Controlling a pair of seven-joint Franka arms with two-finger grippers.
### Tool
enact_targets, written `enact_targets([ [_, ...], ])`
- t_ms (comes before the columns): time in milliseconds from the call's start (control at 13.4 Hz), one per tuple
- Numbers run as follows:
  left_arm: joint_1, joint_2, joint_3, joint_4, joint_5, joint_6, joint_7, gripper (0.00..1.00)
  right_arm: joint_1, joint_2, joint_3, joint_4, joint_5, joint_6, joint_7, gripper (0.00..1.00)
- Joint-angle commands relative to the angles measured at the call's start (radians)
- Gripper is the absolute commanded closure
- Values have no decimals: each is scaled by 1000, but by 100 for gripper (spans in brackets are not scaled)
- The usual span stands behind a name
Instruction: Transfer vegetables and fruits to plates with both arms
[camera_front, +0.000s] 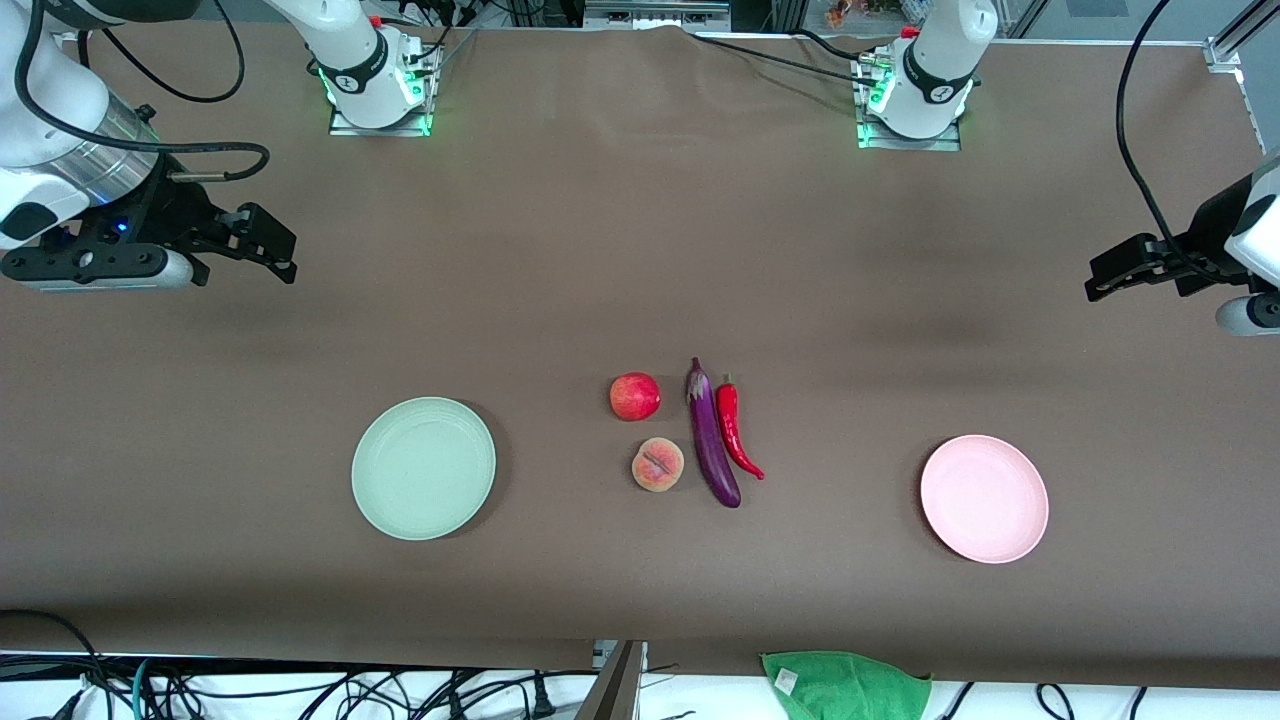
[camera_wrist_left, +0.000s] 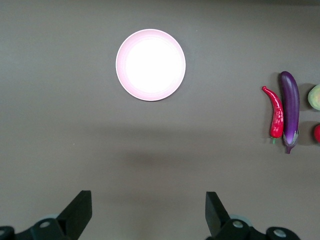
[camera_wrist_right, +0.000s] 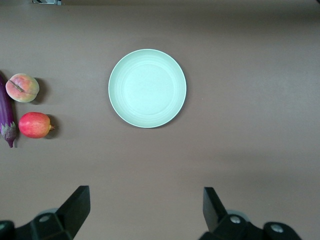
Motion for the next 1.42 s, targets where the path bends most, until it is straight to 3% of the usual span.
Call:
enact_targets([
  [0, -10, 18, 9, 41, -1, -26, -5, 0, -9, 12, 0, 21, 9, -12, 1, 0],
  [1344, -17, 18, 7, 41, -3, -27, -11, 0, -31, 19, -3, 20, 9, -18, -3, 0],
])
